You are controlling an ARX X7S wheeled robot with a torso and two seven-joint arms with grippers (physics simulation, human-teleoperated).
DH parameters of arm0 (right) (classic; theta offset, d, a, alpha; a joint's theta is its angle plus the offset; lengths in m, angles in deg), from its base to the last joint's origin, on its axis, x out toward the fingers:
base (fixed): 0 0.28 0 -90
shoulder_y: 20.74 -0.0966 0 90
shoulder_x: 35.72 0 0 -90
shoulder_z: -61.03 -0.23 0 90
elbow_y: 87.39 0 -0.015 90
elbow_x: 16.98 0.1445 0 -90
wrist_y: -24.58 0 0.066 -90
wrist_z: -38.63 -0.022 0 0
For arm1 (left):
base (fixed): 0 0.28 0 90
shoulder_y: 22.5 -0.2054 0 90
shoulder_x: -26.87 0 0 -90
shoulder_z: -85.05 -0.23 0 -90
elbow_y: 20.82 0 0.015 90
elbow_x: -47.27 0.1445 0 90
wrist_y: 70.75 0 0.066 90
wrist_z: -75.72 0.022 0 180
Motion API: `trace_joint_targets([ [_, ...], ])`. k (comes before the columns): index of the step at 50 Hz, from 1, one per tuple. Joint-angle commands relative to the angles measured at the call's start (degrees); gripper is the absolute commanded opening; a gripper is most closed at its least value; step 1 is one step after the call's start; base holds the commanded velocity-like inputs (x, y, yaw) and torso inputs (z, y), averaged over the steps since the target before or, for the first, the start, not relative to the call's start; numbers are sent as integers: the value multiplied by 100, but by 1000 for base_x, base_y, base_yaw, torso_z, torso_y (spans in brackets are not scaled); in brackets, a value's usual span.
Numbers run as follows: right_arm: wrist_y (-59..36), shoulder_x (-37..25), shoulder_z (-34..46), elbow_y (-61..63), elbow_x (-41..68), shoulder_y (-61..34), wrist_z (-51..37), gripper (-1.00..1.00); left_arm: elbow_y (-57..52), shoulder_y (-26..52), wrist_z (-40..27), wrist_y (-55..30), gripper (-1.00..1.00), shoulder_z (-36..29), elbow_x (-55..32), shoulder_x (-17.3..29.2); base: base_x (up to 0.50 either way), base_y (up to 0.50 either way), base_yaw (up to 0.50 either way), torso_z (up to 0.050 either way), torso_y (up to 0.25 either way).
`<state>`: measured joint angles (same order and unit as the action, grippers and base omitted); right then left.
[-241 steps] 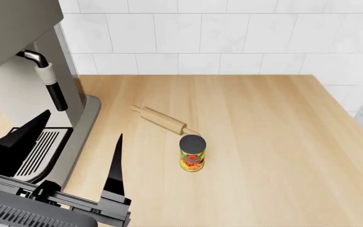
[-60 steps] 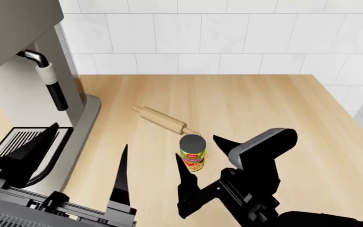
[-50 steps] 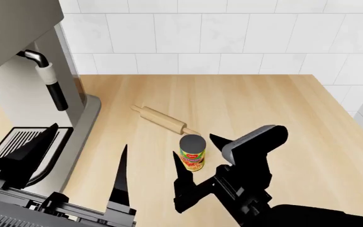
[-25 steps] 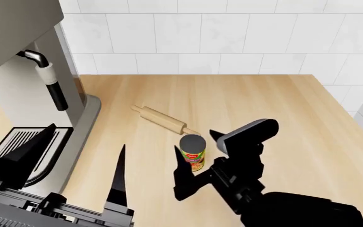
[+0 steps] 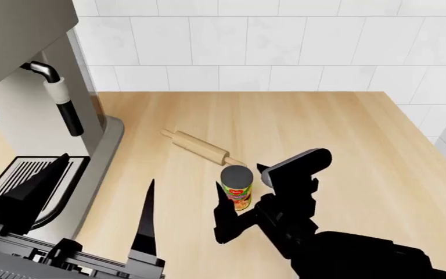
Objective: Pick the cans from the counter and place them in their designated side in the cabinet.
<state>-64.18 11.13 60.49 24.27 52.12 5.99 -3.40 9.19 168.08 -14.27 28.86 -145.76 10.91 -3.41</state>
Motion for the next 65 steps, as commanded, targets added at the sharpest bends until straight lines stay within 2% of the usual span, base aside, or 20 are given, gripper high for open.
trace_joint_targets([
  [1, -20, 131, 33, -280, 17, 85, 112, 100, 0, -37, 0, -6, 100, 39, 10, -6, 0, 0, 0, 0, 0],
  [24, -165, 221, -35, -223, 88, -68, 73, 100, 0, -190, 0, -1, 100, 61, 128, 40, 0, 0, 0, 0, 0],
  [25, -147, 210, -38, -206, 50, -60, 60, -100, 0, -201, 0, -1, 100, 64, 134, 44, 0, 0, 0, 0, 0],
  [43, -62, 73, -89, -81, -42, -34, 81, -100, 0, -404, 0, -70, 100, 245, 132, 53, 0, 0, 0, 0, 0],
  [65, 277, -1816, -1448, 2835, -392, -1418, -1789, -100, 0, -107, 0, 226, 100, -151, 272, 138, 0, 0, 0, 0, 0],
])
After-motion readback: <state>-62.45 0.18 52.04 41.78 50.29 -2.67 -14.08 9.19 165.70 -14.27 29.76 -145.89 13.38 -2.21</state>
